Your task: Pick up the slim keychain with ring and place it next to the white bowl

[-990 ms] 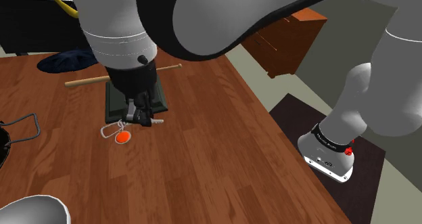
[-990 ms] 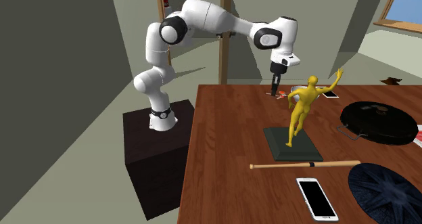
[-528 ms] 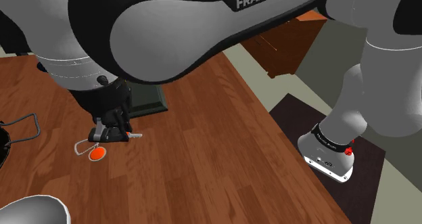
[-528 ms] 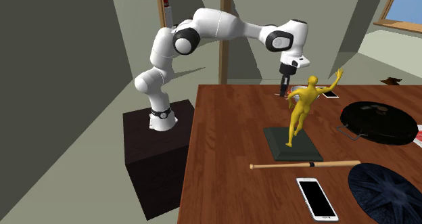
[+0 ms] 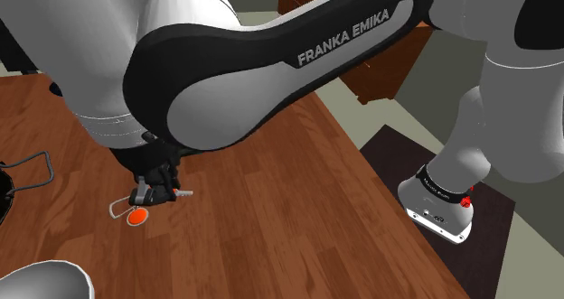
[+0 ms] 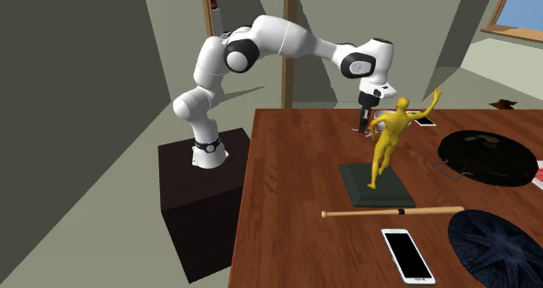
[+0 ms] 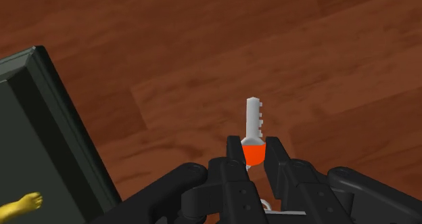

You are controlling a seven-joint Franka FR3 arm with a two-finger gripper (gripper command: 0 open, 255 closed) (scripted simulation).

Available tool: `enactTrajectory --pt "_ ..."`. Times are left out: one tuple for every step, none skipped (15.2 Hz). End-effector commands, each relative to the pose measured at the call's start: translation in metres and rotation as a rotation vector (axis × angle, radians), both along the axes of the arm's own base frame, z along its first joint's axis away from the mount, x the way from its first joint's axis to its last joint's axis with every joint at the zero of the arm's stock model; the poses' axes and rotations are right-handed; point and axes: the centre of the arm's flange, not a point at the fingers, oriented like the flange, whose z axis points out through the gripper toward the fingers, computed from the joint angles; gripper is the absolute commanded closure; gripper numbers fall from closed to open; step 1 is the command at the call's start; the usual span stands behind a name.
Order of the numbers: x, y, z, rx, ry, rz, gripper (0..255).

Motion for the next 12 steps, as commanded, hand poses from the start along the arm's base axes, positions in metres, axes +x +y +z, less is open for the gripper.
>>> enactTrajectory --pt "-0.001 -0.001 -0.01 0.0 0.0 0.0 255" --pt "-0.001 -0.001 -0.016 0.0 0.0 0.0 255" --pt "-0.001 -0.001 -0.021 0.0 0.0 0.0 255" --pt "-0.001 -0.001 -0.026 0.0 0.0 0.0 255" --pt "-0.001 -0.001 -0.032 0.0 0.0 0.0 255" --pt "-0.001 -0.001 -0.037 0.0 0.0 0.0 255" --pt "-0.001 -0.001 -0.042 0.0 0.0 0.0 255" --pt "-0.001 -0.001 -0.047 0.0 0.0 0.0 255" --pt "-0.001 -0.001 -0.053 0.0 0.0 0.0 255" --pt "-0.001 -0.001 -0.058 0.0 0.0 0.0 255" --pt "-0.001 -0.001 -0.063 0.0 0.0 0.0 255" --pt "-0.001 -0.001 -0.071 0.0 0.0 0.0 255"
